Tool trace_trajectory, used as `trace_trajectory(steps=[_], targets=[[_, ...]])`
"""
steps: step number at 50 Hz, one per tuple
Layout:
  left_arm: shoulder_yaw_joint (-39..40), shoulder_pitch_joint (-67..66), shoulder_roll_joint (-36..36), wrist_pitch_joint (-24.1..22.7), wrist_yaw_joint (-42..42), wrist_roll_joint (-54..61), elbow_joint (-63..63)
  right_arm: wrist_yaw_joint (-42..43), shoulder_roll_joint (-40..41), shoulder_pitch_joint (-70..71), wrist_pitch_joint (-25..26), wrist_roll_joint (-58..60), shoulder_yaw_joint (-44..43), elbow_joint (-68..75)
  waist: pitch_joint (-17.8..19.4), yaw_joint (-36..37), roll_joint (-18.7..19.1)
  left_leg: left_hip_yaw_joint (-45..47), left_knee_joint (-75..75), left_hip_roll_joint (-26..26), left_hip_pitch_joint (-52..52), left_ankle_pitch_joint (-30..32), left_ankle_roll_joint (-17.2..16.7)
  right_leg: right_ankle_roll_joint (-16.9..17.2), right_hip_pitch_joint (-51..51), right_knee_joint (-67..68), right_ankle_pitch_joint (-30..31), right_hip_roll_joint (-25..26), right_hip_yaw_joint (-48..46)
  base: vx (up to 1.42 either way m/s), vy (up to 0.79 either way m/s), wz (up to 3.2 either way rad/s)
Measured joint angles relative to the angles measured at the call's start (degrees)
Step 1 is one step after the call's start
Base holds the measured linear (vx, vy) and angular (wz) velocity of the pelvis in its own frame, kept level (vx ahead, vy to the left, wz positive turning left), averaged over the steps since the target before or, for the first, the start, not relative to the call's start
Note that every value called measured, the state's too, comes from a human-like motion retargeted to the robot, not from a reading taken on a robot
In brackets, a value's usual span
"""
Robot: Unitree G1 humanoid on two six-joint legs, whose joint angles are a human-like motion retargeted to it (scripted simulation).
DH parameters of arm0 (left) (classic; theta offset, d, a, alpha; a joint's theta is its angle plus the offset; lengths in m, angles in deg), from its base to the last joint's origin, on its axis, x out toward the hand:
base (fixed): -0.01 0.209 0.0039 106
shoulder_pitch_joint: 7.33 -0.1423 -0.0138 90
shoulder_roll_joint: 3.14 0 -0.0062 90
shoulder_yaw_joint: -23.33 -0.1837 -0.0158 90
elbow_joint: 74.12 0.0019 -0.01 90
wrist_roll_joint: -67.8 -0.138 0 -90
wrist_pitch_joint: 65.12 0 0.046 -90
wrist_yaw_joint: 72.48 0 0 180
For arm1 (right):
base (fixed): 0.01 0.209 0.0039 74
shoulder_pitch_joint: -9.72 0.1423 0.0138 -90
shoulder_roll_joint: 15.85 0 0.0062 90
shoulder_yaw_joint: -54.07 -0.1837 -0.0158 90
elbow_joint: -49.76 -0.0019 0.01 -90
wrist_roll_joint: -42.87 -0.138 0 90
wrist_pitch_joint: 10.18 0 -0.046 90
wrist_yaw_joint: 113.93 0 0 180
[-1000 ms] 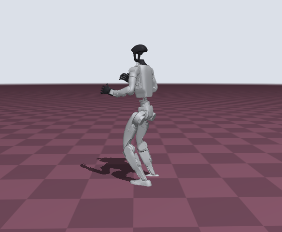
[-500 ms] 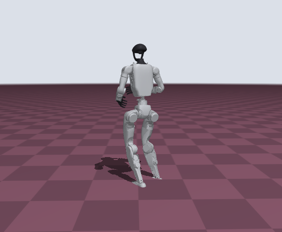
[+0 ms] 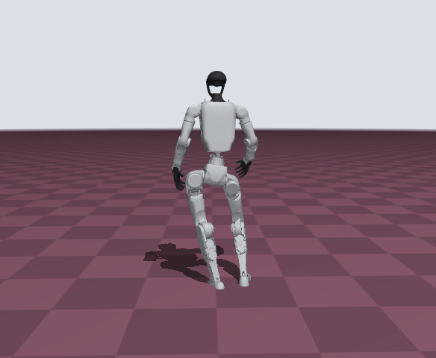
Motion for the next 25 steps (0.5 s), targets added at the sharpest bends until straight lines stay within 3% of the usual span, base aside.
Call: trace_trajectory(steps=[10, 25], targets=[[0.7, 1.0, -0.9, -0.4, -0.6, 3.0, 8.9, 0.1, 2.2, -0.4, 0.1, -6.4, -3.4, 9.2, 0.7, 0.3, -0.8, 1.3, -3.7, 1.1, 3.3, 5.0, -0.5, -0.1, 5.7, -10.4, -0.9, 3.3, -0.7, -0.01, -0.12, -0.55], [-5.2, -0.3, -2.3, -0.4, 2.6, 1.5, 7.0, -7.9, 6.5, -2.7, 1.7, -7.0, 7.4, 7.6, 2.1, 0.2, -0.2, 1.2, 8.9, 7.0, -1.4, 6.8, -1.8, 0.1, 10.2, -18.2, 2.4, 8.7, 0.2, -0.01, -0.13, -0.49]])
